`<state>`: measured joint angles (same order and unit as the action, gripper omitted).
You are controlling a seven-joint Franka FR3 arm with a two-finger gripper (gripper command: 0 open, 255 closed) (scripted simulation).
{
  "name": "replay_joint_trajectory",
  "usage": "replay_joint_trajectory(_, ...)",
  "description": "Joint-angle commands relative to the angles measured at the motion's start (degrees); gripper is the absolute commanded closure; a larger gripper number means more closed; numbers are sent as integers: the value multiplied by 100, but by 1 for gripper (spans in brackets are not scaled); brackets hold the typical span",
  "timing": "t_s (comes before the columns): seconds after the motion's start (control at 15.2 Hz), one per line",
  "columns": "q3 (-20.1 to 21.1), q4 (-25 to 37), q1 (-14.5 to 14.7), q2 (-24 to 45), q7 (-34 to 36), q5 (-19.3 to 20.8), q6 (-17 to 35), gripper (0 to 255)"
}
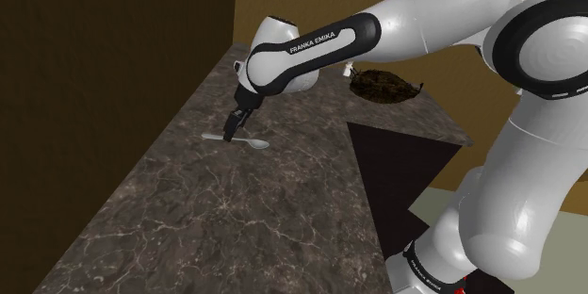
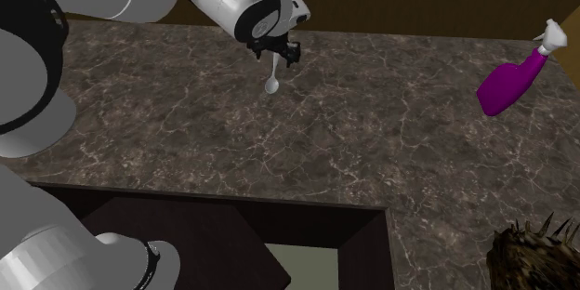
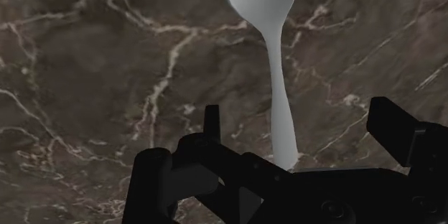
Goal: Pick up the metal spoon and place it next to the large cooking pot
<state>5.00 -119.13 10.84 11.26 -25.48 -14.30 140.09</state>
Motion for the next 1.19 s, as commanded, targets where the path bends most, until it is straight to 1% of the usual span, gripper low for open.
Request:
replay_joint_trajectory(0.0, 12, 12, 15, 122, -5, -9, 116, 0)
replay_joint_trajectory(0.07, 21, 12, 26, 216, -11, -18, 212, 0)
replay_joint_trajectory(0.59, 21, 12, 26, 216, -11, -18, 212, 0)
replay_joint_trajectory(0.66, 21, 12, 26, 216, -11, -18, 212, 255)
replay_joint_trajectory(1.12, 21, 12, 26, 216, -11, -18, 212, 255)
